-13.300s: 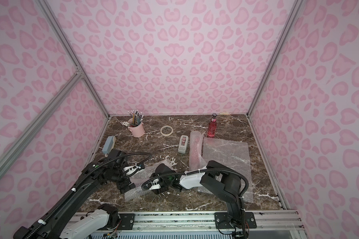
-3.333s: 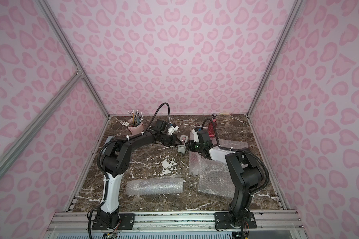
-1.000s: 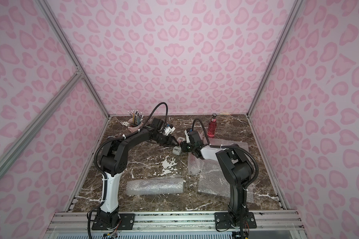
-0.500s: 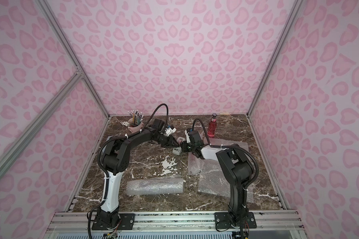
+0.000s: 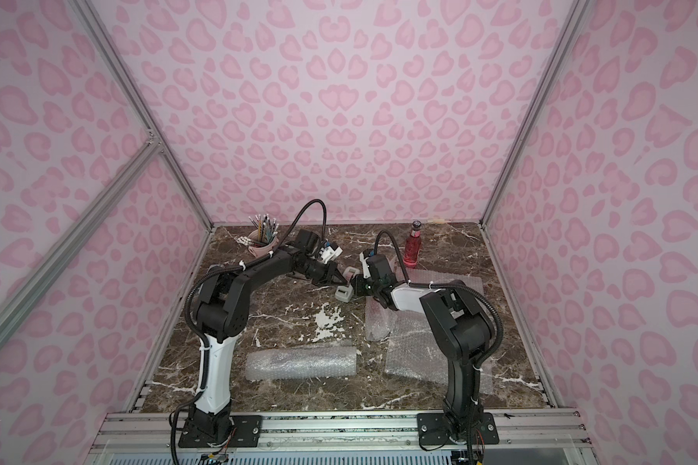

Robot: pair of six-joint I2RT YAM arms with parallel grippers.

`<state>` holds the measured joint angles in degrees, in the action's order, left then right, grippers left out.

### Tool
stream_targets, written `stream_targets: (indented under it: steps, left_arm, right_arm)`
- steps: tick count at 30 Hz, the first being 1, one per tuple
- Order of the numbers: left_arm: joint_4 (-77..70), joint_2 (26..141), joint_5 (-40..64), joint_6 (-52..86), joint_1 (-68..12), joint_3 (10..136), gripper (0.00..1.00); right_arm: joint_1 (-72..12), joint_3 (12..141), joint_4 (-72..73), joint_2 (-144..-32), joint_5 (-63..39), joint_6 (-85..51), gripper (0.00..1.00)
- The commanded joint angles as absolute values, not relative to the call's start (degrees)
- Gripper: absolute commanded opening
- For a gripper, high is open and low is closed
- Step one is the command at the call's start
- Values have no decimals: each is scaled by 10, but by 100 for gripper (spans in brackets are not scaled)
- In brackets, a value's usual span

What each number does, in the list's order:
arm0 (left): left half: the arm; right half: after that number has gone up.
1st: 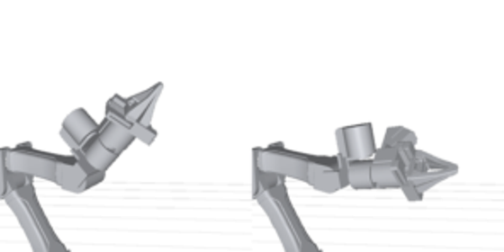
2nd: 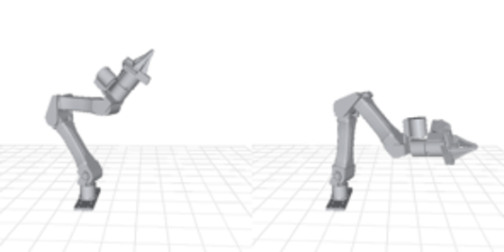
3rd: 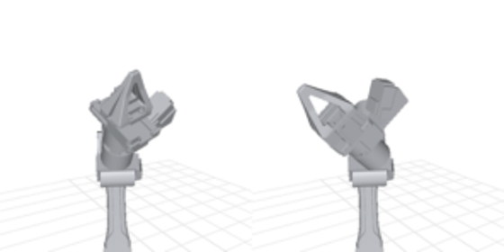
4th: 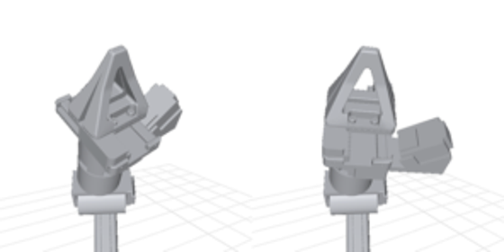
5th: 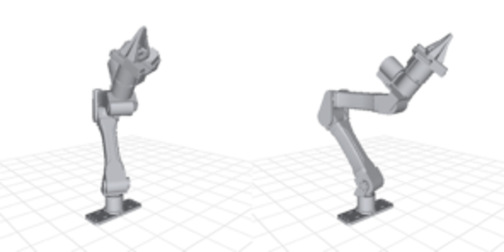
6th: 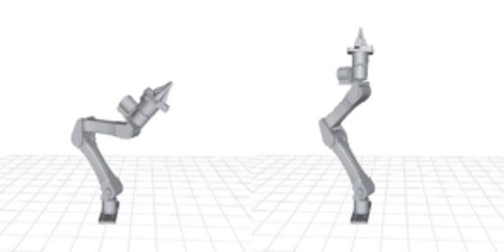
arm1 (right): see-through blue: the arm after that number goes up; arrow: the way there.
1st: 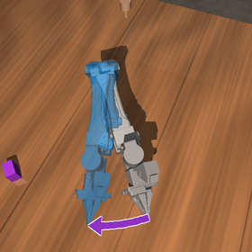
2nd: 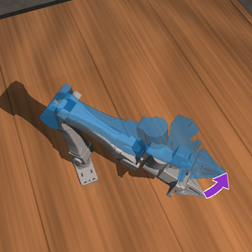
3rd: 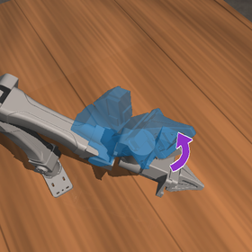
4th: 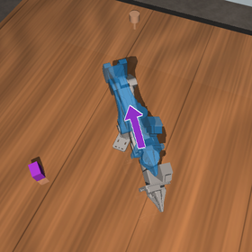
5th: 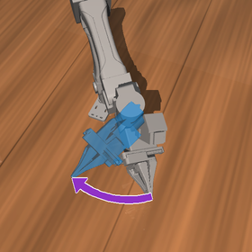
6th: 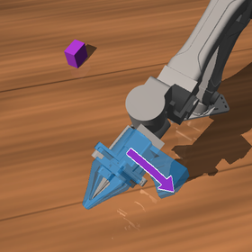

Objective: Wrap wine bottles in bubble wrap
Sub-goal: Tear off the tape using the Tape Cutter.

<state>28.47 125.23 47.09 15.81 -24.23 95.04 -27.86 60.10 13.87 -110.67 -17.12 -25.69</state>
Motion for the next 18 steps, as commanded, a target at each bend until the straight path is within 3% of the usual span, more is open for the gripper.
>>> stream_targets:
  steps: [1, 18]
  left_arm:
    - [306, 1236, 497, 143, -242, 937, 3]
    - [314, 1182, 459, 154, -248, 809, 3]
  right_arm:
    - [-277, 593, 90, -1120, -166, -259, 28]
    - [-281, 580, 96, -1129, -159, -261, 28]
